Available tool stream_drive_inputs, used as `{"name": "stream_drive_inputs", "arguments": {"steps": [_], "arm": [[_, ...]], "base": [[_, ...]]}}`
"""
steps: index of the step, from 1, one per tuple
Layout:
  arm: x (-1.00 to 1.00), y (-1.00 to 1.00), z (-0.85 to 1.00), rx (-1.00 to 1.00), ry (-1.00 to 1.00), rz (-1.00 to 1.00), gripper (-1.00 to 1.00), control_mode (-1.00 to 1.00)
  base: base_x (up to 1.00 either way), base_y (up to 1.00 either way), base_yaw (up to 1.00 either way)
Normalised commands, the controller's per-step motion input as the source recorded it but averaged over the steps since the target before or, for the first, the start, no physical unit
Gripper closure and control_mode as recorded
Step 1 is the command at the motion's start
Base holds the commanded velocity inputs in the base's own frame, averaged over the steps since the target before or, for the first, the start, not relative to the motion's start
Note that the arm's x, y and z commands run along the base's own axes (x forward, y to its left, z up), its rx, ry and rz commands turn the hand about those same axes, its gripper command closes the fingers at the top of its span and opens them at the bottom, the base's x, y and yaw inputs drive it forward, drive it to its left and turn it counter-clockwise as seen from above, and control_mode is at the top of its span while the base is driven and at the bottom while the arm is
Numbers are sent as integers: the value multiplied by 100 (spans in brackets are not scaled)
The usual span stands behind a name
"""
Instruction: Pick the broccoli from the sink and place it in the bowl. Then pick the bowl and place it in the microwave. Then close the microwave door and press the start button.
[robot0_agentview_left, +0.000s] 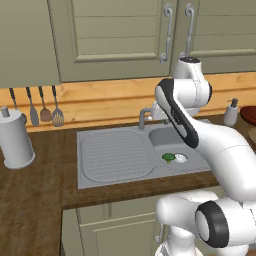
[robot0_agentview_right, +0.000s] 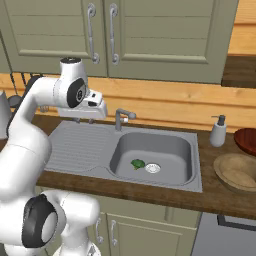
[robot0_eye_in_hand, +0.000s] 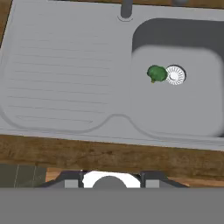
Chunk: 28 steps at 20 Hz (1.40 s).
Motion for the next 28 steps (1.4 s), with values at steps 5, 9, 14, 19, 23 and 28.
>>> {"name": "stream_drive_inputs", "arguments": {"steps": [5, 9, 14, 19, 23, 28], "arm": [[-49, -22, 0, 2, -13, -1, -100, -100], [-100, -30, 0, 14, -20, -6, -100, -100], [-78, -32, -3, 25, -11, -17, -100, -100], [-7, -58, -28, 20, 0, -12, -100, -100], [0, -61, -29, 21, 0, -5, -100, -100], [17, -41, -31, 21, 0, 0, -100, -100]], "base": [[0, 0, 0], [0, 0, 0], [0, 0, 0], [0, 0, 0], [0, 0, 0], [0, 0, 0]]}}
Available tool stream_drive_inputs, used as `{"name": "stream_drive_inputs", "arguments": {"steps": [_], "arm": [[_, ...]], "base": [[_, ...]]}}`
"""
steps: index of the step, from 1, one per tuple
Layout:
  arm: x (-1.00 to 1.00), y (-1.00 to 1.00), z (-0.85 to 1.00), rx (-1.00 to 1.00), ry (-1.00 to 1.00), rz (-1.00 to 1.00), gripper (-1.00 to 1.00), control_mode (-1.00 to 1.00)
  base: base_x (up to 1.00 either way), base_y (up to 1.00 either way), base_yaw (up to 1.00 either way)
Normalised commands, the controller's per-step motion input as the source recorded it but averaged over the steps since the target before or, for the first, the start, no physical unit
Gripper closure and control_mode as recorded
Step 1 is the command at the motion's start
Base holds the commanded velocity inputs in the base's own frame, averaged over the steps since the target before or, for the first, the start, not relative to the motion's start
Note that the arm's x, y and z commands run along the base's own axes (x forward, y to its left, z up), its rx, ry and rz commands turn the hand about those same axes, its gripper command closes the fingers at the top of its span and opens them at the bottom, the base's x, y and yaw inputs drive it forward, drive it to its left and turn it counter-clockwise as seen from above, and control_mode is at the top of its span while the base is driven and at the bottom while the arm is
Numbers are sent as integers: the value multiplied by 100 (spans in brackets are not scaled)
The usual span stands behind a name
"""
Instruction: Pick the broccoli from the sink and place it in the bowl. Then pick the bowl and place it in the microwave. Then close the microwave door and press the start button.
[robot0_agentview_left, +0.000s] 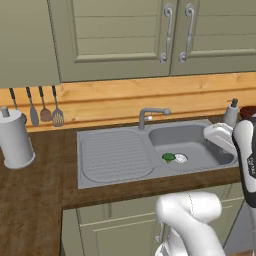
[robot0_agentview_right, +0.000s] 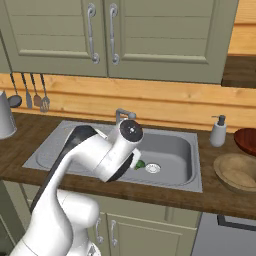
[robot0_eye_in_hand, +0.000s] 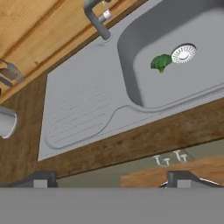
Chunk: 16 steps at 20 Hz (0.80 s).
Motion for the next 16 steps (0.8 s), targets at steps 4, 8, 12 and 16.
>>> {"name": "stream_drive_inputs", "arguments": {"steps": [4, 8, 12, 16], "arm": [[43, -11, -18, 8, 4, 0, -100, -100], [53, -9, -16, 2, 17, 0, -100, -100], [51, -11, -13, 0, 16, 0, -100, -100], [40, -34, -23, 2, 6, 0, -100, -100]], "base": [[0, 0, 0], [0, 0, 0], [0, 0, 0], [0, 0, 0]]}}
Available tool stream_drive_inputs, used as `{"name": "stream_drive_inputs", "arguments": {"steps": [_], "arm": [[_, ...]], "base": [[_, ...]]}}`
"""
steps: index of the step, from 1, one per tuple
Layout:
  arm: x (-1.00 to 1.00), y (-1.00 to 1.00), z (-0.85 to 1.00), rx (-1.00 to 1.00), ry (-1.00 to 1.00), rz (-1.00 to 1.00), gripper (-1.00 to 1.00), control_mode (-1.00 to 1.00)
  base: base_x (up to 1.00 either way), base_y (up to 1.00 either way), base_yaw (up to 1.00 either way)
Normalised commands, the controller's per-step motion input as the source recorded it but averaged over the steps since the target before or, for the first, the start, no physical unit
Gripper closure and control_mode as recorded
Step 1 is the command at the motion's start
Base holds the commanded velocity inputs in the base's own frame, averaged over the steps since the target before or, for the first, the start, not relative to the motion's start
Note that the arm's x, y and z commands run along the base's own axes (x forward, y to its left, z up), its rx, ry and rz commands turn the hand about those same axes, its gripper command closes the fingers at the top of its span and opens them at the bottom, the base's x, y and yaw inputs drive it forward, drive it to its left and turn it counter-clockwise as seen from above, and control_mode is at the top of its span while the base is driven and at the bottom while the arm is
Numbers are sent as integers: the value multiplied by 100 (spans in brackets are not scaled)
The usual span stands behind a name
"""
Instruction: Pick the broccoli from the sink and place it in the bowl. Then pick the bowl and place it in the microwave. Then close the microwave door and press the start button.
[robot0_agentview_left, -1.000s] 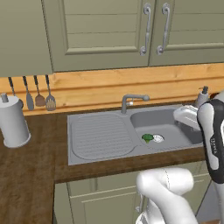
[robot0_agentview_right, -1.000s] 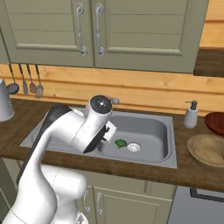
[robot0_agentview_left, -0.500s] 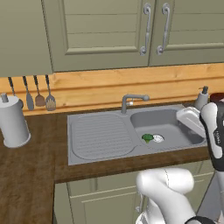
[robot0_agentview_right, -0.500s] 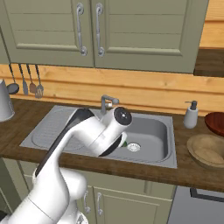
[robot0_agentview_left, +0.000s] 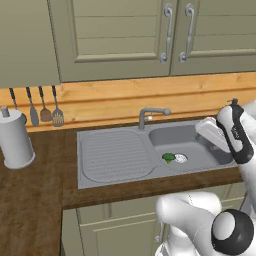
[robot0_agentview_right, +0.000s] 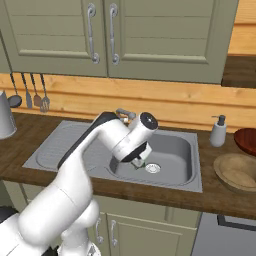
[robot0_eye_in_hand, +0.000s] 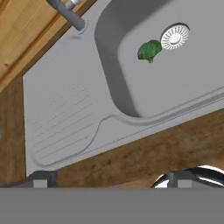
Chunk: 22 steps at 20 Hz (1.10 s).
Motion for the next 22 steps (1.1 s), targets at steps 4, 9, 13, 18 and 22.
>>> {"name": "stream_drive_inputs", "arguments": {"steps": [4, 9, 13, 18, 22], "arm": [[29, -37, -31, 2, 0, 0, -100, -100], [39, -1, -40, 0, 0, -2, -100, -100], [42, 0, -38, 0, 3, -3, -100, -100], [24, 0, -43, 3, 1, 0, -100, -100], [25, 0, -42, 13, 1, 0, -100, -100]], "base": [[0, 0, 0], [0, 0, 0], [0, 0, 0], [0, 0, 0], [0, 0, 0]]}}
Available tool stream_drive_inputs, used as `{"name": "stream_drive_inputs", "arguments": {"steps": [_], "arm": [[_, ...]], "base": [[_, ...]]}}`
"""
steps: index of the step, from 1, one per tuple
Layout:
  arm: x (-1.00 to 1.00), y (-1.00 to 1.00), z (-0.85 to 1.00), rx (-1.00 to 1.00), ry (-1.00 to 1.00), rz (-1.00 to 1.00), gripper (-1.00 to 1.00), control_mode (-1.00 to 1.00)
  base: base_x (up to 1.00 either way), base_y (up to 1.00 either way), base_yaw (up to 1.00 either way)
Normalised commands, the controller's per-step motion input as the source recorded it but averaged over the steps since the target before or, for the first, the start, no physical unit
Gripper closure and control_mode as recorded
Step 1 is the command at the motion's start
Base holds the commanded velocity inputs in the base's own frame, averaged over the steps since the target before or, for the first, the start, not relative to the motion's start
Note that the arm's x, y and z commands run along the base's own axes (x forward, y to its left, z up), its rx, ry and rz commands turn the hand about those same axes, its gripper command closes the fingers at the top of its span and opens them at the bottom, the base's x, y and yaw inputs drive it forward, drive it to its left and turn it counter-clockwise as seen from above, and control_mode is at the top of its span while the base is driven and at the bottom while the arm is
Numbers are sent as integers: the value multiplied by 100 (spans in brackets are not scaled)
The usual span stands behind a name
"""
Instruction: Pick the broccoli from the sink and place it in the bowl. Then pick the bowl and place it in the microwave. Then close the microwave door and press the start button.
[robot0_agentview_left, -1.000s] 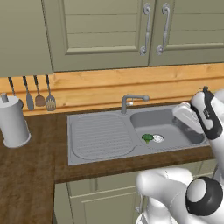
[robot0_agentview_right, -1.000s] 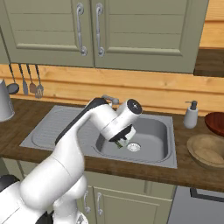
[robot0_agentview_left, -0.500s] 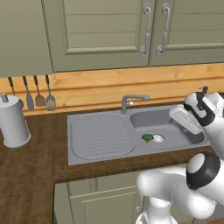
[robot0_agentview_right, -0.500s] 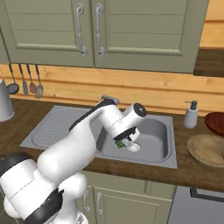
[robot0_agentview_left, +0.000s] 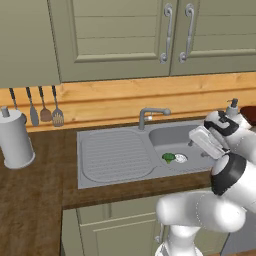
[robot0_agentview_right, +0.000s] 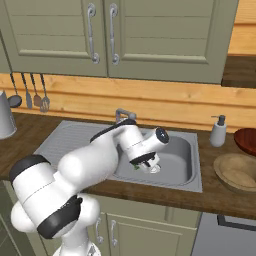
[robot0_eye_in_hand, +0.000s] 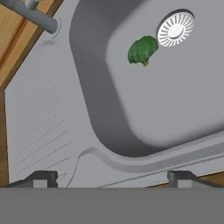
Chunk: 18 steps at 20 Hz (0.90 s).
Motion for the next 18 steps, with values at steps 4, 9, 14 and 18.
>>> {"name": "stream_drive_inputs", "arguments": {"steps": [4, 9, 14, 18], "arm": [[34, 0, -32, 3, 5, 0, -100, -100], [39, 0, -27, 0, 11, 0, -100, -100], [24, 0, -32, 0, 5, 0, -100, -100], [21, 0, -35, 0, 0, 0, -100, -100]], "base": [[0, 0, 0], [0, 0, 0], [0, 0, 0], [0, 0, 0]]}}
